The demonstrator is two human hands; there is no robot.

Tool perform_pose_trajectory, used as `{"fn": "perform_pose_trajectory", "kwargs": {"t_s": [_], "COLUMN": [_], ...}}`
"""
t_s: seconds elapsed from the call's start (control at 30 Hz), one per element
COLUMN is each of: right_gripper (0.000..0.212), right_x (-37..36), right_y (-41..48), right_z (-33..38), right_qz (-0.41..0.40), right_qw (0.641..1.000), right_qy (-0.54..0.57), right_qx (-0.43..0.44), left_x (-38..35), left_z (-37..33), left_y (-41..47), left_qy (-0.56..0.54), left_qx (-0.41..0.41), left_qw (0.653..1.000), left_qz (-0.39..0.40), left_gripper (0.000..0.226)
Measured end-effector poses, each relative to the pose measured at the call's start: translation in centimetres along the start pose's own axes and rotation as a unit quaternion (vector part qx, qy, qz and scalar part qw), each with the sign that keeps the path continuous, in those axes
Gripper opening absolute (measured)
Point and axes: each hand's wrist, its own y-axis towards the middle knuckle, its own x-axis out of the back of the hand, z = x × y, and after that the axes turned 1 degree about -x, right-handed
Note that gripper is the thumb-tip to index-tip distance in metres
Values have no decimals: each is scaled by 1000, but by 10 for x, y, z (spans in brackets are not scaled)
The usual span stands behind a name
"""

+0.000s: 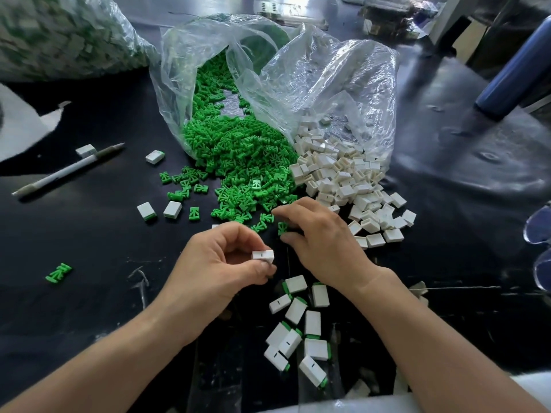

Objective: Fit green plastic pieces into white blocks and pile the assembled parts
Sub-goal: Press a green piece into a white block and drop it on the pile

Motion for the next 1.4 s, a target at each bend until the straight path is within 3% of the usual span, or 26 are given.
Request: {"fn": "perform_pose_trajectory", "kwargs": {"t_s": [0.37,0.63,0.83,1.4], "right_gripper": [15,20,25,18], "right_x": [5,14,21,17], "right_y": [-2,-9,-17,-21], "right_z": [-1,5,13,17], "right_qz": [-24,-47,-23,16], "right_qw": [998,959,933,946], "right_qy": [39,270,355,321], "right_qx": [-36,-78,-61,-50], "left_x": [-1,-1,-1,0], "left_z": [0,-1,0,4], "left_y": [0,2,3,3], "left_qy": [-51,-82,-76,-38], "left_qx": [23,46,35,4], "left_qw": [998,996,996,999], "left_qz": [3,4,-6,1], "left_gripper": [23,13,11,10]}}
